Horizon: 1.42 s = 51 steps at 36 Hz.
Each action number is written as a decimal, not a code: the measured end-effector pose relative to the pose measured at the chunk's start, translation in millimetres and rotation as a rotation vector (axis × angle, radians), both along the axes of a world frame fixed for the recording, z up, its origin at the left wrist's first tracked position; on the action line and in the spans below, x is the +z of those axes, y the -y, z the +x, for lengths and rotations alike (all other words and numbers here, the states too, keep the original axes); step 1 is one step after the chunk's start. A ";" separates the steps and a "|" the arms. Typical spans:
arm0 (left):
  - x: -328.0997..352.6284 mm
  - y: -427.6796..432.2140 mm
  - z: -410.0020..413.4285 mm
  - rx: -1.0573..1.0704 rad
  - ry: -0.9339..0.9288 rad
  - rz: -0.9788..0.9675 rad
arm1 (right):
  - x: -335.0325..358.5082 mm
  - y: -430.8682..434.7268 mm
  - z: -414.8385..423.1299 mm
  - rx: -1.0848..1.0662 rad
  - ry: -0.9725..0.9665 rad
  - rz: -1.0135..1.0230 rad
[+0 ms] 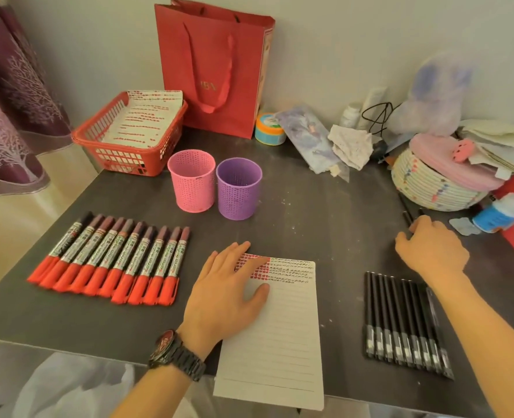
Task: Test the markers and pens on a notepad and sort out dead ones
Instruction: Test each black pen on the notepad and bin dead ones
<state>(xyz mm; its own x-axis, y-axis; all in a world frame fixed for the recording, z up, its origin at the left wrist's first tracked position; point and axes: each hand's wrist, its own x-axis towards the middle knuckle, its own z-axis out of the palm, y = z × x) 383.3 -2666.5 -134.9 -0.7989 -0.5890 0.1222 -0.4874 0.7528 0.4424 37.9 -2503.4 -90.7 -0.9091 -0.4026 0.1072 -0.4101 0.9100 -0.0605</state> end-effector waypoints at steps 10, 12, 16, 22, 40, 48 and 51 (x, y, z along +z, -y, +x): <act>0.9 1.1 -0.2 -0.002 0.014 -0.004 | -3.1 -4.0 -0.5 -0.063 0.020 0.049; 0.4 1.0 -0.1 0.000 0.018 -0.006 | -3.4 -5.6 -3.8 -0.078 0.033 0.062; 0.3 1.8 -1.5 -0.005 0.030 -0.016 | -2.5 -5.2 -7.1 -0.076 0.040 0.113; 1.6 -0.2 -1.4 -0.004 0.010 -0.038 | 7.3 -1.9 11.0 0.041 0.103 -0.156; 7.7 -15.7 5.5 -0.169 -0.322 -0.150 | -14.2 6.7 228.5 0.271 1.005 -1.305; 3.7 -15.1 2.3 -0.242 -0.280 -0.229 | -18.4 4.7 232.9 0.454 0.943 -1.247; 5.4 -15.2 2.6 -0.222 -0.294 -0.228 | -21.9 4.5 235.1 0.498 0.915 -1.209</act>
<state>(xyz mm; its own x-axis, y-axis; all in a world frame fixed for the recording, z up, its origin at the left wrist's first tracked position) 385.8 -2651.3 -129.5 -0.8146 -0.3385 0.4709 -0.1809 0.9198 0.3482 273.0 -2507.9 -112.6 -0.6532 -0.7523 0.0855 -0.0600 -0.0612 -0.9963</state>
